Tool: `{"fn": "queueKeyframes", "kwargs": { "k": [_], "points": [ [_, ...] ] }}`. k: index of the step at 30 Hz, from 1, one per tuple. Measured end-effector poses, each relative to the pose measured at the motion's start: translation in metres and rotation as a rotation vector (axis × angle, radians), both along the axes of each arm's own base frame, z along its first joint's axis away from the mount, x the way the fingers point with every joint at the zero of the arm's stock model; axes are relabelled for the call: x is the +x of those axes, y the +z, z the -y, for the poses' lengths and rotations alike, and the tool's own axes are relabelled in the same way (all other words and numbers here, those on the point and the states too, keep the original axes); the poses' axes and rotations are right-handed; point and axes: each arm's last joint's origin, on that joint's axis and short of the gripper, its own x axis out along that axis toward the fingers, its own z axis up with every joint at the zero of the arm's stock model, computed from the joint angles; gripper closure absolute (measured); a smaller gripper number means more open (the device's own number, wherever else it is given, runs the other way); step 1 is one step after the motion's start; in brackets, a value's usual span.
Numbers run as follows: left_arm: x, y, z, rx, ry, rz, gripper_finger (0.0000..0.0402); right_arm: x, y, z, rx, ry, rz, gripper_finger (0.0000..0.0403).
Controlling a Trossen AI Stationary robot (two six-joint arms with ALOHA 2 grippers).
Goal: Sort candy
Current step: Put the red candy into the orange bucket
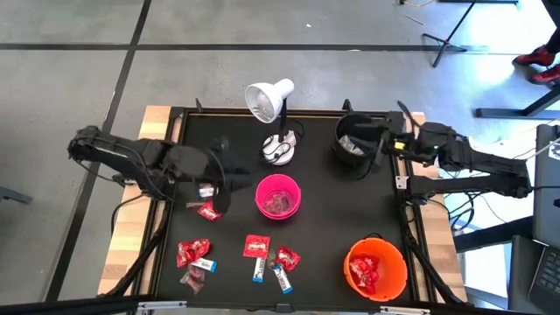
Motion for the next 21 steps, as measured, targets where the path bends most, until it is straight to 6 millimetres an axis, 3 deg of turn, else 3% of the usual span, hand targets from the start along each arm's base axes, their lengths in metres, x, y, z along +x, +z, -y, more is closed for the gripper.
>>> {"fn": "queueKeyframes", "kwargs": {
  "k": [5, 11, 17, 21],
  "points": [
    [0.018, -0.029, 0.043, 0.008, -0.166, -0.13, 0.0255, 0.002, 0.001, -0.002, 0.006, 0.091, 0.016, 0.018],
    [0.046, -0.089, 0.095, 0.073, -0.259, -0.332, 0.0255, 0.005, 0.0, -0.002, 0.036, 0.093, 0.013, 0.018],
    [0.069, -0.156, 0.119, 0.042, -0.277, -0.562, 0.0255, 0.005, 0.0, -0.003, 0.053, 0.113, 0.021, 0.018],
    [0.078, -0.186, 0.123, 0.035, -0.257, -0.656, 0.0255, 0.005, 0.002, -0.003, 0.062, 0.128, 0.04, 0.018]
  ]
}}
